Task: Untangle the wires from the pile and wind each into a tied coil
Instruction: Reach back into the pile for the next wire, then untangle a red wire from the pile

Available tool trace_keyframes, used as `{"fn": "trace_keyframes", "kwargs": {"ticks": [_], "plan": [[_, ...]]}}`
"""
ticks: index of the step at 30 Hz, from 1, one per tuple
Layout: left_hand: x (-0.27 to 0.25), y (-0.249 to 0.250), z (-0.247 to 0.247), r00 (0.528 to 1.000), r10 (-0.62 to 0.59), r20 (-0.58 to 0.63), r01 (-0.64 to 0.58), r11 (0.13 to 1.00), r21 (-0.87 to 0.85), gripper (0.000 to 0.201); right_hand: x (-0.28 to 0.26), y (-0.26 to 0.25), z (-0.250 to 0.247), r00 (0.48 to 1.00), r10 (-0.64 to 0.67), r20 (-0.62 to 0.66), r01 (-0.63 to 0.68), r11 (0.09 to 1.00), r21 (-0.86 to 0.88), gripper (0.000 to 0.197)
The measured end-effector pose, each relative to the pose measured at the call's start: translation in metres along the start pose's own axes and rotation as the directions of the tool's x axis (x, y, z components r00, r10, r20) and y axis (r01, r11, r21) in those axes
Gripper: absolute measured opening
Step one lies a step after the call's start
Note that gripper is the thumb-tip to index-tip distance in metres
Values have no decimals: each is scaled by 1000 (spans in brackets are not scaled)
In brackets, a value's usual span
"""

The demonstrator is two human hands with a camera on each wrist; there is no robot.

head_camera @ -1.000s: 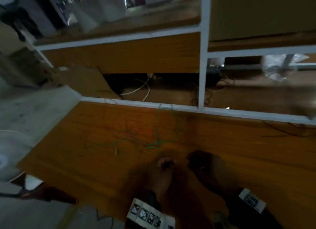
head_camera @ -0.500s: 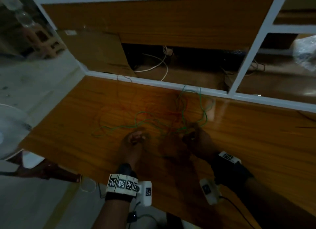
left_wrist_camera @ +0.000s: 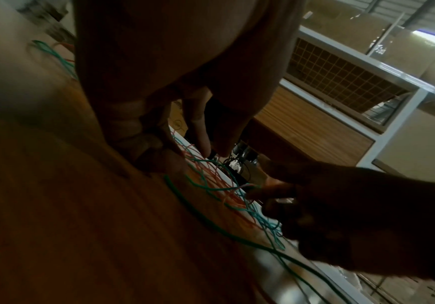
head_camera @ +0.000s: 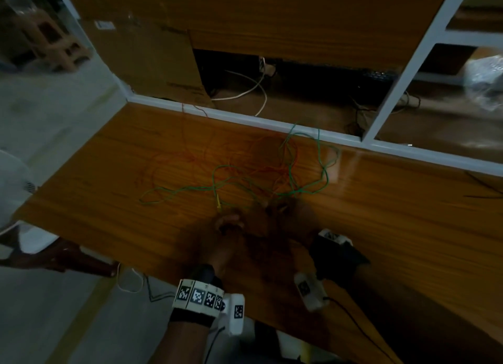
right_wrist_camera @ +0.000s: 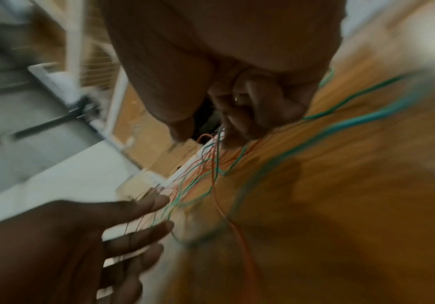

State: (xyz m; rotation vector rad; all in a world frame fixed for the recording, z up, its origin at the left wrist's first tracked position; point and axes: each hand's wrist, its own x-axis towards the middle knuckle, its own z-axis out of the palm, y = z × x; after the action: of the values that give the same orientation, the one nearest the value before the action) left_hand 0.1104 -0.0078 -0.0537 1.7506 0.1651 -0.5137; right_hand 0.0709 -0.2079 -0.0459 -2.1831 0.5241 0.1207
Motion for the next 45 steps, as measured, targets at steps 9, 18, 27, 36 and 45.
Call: {"fn": "trace_keyframes", "kwargs": {"ticks": [9, 18, 27, 36, 45], "plan": [[-1, 18, 17, 987, 44, 157, -60, 994, 94, 31, 15, -22, -9, 984, 91, 153, -153, 871, 466, 26], [-15, 48, 33, 971, 42, 234, 13, 973, -231, 18, -11, -32, -25, 1000, 24, -20, -10, 843, 537, 15], [-34, 129, 24, 574, 768, 283, -817, 515, 259, 48, -76, -65, -132, 950, -313, -17, 287, 846, 450, 61], [-7, 153, 72, 417, 619, 666, -909, 295, 295, 30, -91, -28, -160, 954, -281, -105, 298, 930, 214, 33], [21, 142, 102, 722, 580, 377, -673, 716, 186, 7, -130, 21, -182, 983, -100, 152, 46, 946, 321, 20]]}}
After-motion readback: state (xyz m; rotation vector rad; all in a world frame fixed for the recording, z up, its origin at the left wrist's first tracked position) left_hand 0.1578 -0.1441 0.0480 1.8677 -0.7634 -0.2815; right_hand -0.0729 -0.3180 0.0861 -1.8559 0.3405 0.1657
